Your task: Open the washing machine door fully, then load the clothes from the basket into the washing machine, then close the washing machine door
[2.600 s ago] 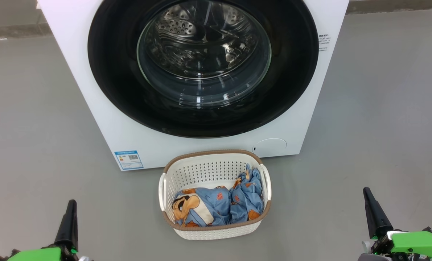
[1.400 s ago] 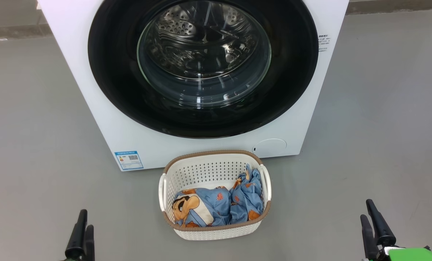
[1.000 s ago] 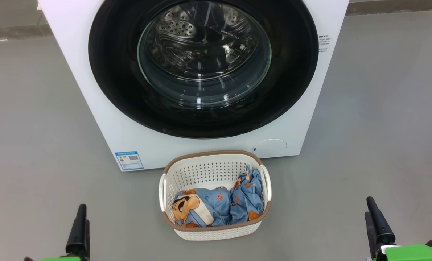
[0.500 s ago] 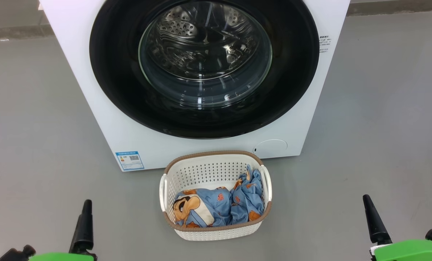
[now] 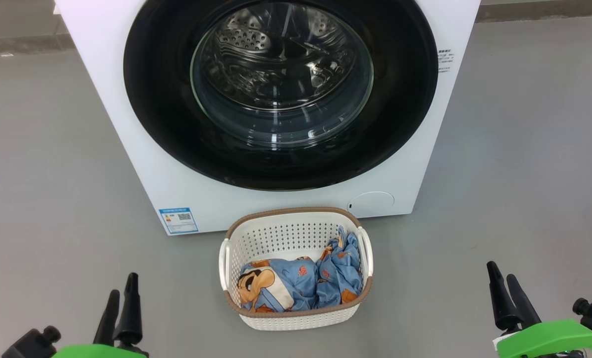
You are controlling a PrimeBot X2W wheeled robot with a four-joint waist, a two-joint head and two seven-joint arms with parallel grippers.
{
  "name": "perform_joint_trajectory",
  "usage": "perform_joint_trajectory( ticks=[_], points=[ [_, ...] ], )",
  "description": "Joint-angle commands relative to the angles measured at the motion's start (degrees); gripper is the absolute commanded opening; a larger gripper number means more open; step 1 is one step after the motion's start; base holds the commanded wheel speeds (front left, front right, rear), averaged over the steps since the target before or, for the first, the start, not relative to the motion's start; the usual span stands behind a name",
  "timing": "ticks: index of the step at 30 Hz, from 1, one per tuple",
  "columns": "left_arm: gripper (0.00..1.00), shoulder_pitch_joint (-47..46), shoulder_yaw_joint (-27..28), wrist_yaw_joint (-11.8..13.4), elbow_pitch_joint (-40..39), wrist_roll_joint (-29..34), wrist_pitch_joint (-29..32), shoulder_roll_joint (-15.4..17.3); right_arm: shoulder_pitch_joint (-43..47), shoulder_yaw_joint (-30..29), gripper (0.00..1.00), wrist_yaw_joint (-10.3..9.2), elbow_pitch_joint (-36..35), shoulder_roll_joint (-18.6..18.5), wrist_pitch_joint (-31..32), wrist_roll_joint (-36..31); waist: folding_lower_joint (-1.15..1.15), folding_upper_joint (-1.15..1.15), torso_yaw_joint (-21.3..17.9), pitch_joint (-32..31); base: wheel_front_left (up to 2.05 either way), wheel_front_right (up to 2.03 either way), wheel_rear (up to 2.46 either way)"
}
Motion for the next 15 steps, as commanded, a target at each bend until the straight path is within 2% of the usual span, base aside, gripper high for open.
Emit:
perform_joint_trajectory(
  ticks=[1, 15],
  points=[
    [1.0, -2.5, 0.5, 0.0, -1.7, 1.7, -0.9, 1.1, -2.4, 0.9, 1.0, 0.05, -1.8, -0.5, -0.6, -2.3, -0.01, 0.0, 0.1, 0.0, 0.0, 0.0, 0.0],
    [1.0, -2.9, -1.5, -0.2, -1.1, 12.8, -3.4, 1.6, -2.7, 3.2, 1.0, 0.06, -2.6, -0.4, -1.3, -13.4, -0.01, 0.0, 0.4, -0.2, 0.0, 0.0, 0.0]
  ],
)
